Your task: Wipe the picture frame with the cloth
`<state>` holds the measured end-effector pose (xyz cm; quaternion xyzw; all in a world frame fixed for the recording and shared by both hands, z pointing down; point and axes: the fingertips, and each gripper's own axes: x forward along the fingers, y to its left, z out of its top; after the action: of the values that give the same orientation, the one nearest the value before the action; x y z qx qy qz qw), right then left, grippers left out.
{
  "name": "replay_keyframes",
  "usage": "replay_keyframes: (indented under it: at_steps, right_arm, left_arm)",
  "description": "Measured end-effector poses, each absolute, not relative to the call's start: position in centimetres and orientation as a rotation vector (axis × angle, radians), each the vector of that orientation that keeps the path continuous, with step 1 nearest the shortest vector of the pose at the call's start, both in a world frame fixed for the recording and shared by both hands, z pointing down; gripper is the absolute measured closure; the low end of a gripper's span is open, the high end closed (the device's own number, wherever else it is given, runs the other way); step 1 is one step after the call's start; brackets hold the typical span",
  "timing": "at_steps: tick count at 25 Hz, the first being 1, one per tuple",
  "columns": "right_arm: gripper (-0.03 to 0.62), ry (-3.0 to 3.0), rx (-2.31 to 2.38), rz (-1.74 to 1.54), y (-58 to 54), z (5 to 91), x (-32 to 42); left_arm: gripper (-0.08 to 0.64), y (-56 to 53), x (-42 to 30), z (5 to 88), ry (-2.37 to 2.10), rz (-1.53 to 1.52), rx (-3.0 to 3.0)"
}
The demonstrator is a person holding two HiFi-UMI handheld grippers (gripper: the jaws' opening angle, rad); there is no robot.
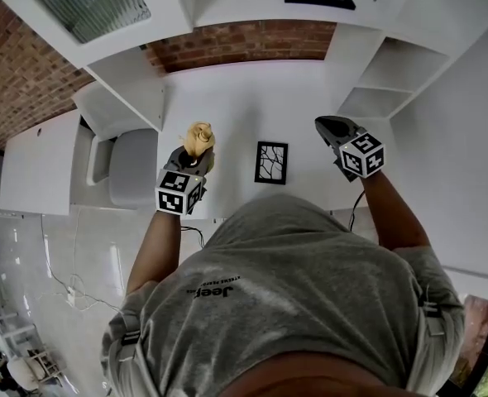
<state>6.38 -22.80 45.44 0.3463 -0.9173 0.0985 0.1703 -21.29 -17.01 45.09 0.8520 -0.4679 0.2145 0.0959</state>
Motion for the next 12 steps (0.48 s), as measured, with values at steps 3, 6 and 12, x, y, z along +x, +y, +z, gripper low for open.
replay_keyframes:
  at_steps: [3, 6, 12]
  right_arm:
    - [0.575, -2.644, 1.029, 0.288, -23.0, 43.7, 7.5]
    - [0.575, -2.702, 1.070, 0.296, -23.0, 41.8, 8.3]
    - [0.575, -2.802, 1.123, 0.287, -22.9, 38.0, 9.3]
  left_arm:
    - [0.479, -17.4, -21.6, 43.1, -1.410, 0.527, 2.520]
    - [0.479, -17.8, -22.1, 41.2, -1.428, 0.421, 2.514]
    - [0.479, -18.2, -22.9, 37.9, -1.446, 0.247, 2.504]
